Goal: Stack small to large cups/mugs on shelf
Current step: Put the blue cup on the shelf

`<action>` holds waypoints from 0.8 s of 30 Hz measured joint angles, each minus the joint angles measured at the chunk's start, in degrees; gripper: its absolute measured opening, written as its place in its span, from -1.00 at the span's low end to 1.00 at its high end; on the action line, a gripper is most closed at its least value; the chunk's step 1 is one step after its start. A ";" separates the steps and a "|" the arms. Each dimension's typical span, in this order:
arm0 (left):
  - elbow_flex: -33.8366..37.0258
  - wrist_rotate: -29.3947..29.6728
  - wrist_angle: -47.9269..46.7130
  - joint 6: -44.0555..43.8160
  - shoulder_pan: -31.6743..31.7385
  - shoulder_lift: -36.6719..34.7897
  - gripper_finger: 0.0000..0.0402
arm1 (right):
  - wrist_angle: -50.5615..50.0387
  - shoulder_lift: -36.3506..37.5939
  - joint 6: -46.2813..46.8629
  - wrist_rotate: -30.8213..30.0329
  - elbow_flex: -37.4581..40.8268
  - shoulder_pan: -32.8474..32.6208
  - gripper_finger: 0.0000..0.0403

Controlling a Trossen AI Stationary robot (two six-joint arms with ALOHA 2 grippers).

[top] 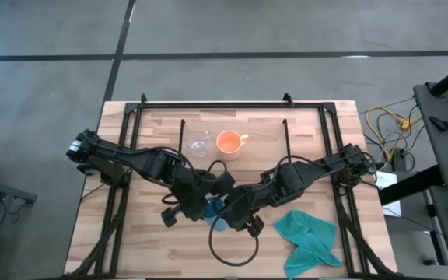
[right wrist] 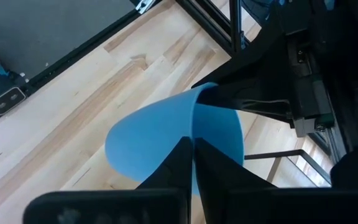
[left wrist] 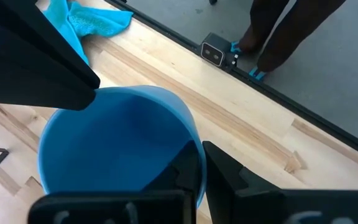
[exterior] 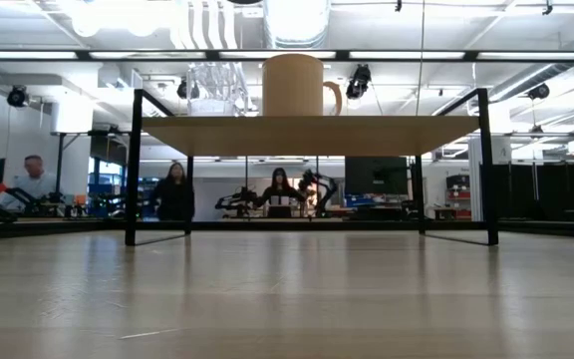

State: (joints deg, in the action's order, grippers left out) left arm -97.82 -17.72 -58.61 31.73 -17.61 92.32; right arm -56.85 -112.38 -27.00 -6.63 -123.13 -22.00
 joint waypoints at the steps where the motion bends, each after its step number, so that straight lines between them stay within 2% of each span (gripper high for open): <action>1: 0.00 0.00 0.00 0.00 0.00 0.03 -1.00 | -0.02 0.00 0.00 0.00 0.00 0.00 -0.96; 7: 0.00 0.17 -0.02 0.08 0.00 0.23 -1.00 | -0.01 -0.02 0.41 -0.01 0.23 0.02 -0.96; 13: 0.02 3.91 -1.91 0.08 0.04 0.24 -1.00 | -0.54 -0.07 8.09 -2.51 0.24 0.35 -0.94; 21: 1.68 4.81 -2.33 -1.40 0.44 0.32 -1.00 | -5.21 -0.17 17.03 -3.20 0.28 0.37 -0.71; 24: 1.68 6.64 -2.23 -2.31 0.95 0.32 -1.00 | -7.65 -0.17 20.17 -6.25 -0.20 0.20 -0.62</action>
State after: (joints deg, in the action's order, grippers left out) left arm -96.14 -11.07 -60.84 29.42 -16.66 92.64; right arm -64.50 -112.55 -6.83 -12.89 -123.33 -21.80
